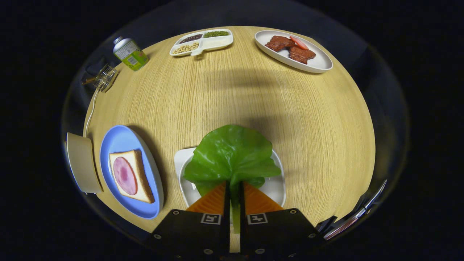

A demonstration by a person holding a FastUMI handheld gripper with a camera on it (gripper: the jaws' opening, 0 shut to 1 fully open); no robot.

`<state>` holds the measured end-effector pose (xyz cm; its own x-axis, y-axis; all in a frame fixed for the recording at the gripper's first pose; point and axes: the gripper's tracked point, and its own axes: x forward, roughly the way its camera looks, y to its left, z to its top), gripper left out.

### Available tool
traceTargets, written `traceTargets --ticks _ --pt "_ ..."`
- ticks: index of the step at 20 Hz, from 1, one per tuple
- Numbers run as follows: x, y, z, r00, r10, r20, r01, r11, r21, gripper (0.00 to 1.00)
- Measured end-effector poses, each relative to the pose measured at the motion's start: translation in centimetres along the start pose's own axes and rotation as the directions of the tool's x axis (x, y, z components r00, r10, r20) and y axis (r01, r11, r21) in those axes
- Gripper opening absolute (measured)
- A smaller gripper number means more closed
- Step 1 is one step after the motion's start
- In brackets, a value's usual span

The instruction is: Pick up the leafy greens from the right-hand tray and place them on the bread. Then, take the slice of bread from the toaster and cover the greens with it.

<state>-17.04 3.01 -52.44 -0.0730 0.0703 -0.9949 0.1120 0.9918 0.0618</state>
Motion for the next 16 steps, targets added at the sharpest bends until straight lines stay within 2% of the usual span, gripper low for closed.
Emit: traceTargets --ticks 3,8,16 --pt "-0.4 0.2 -0.4 0.999 0.053 0.001 -0.053 0.998 0.032 0.03" --pt "-2.6 2.0 -0.1 0.988 0.139 0.061 -0.142 0.989 0.044 0.03" --pt "-6.6 5.2 0.9 0.968 0.226 0.107 -0.229 0.973 0.020 0.02"
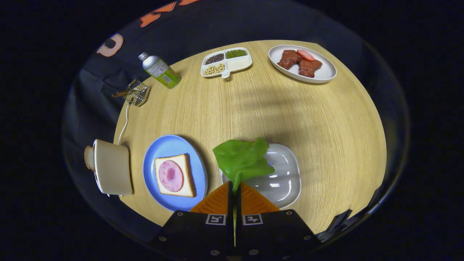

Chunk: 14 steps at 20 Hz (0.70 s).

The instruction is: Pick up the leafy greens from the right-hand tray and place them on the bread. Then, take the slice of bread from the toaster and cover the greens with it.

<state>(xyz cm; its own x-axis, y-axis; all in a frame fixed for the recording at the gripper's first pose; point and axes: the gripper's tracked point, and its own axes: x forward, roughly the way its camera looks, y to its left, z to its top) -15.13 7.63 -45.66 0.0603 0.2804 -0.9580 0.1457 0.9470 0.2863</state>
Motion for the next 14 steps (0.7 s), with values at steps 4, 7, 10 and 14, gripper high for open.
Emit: traceTargets --ticks 4,7,10,14 --pt "-0.8 2.8 0.6 0.999 0.047 0.009 -0.047 0.999 -0.022 0.02" --pt "-0.8 4.9 0.5 0.997 0.072 0.001 -0.072 0.996 -0.056 0.02" --pt "-0.5 7.0 0.0 0.995 0.099 -0.020 -0.100 0.990 -0.096 0.02" --pt "0.3 10.1 -0.7 0.990 0.130 -0.052 -0.136 0.981 -0.138 0.02"
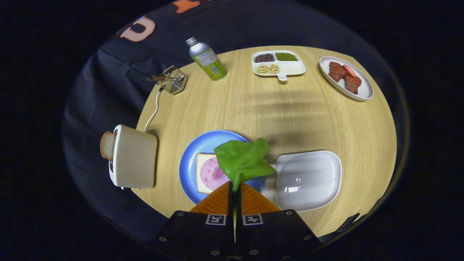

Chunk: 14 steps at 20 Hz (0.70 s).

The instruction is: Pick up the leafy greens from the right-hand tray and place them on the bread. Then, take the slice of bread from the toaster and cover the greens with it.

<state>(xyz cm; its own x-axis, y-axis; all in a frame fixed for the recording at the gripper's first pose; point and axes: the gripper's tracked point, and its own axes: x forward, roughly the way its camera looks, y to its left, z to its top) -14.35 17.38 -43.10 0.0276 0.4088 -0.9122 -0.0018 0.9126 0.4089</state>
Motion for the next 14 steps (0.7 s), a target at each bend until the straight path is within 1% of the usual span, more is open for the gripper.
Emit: traceTargets --ticks 2,5,8,11,14 --pt "0.6 1.1 -0.1 1.000 0.003 -0.011 -0.004 1.000 -0.027 0.03" --pt "1.2 3.4 -0.1 0.999 0.047 -0.024 -0.048 0.998 -0.040 0.03" --pt "1.9 4.9 0.0 0.997 0.065 -0.032 -0.066 0.997 -0.048 0.03" --pt "2.5 6.5 -0.3 0.993 0.103 -0.048 -0.107 0.992 -0.068 0.03" --pt "3.3 6.6 -0.6 0.995 0.083 -0.057 -0.088 0.992 -0.095 0.03"
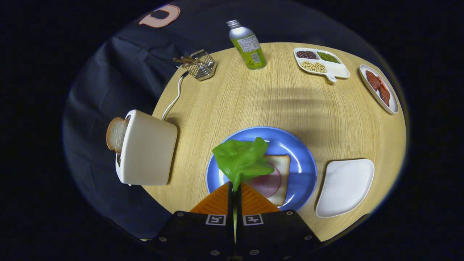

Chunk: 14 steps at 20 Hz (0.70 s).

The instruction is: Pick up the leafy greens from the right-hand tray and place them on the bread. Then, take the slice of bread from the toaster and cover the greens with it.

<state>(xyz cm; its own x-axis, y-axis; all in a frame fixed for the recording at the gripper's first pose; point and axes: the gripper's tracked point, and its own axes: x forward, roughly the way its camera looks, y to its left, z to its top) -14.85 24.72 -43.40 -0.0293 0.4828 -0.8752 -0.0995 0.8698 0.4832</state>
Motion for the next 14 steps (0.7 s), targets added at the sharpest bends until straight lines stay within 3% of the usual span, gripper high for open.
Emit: traceTargets --ticks 11,13,14 --pt "1.0 -3.0 -0.3 0.989 -0.150 0.006 0.150 0.987 -0.054 0.12" --pt "0.6 -3.4 -0.2 0.986 -0.168 0.018 0.169 0.984 -0.062 0.23" --pt "0.5 -3.4 -0.2 0.985 -0.171 0.022 0.172 0.983 -0.067 0.33"
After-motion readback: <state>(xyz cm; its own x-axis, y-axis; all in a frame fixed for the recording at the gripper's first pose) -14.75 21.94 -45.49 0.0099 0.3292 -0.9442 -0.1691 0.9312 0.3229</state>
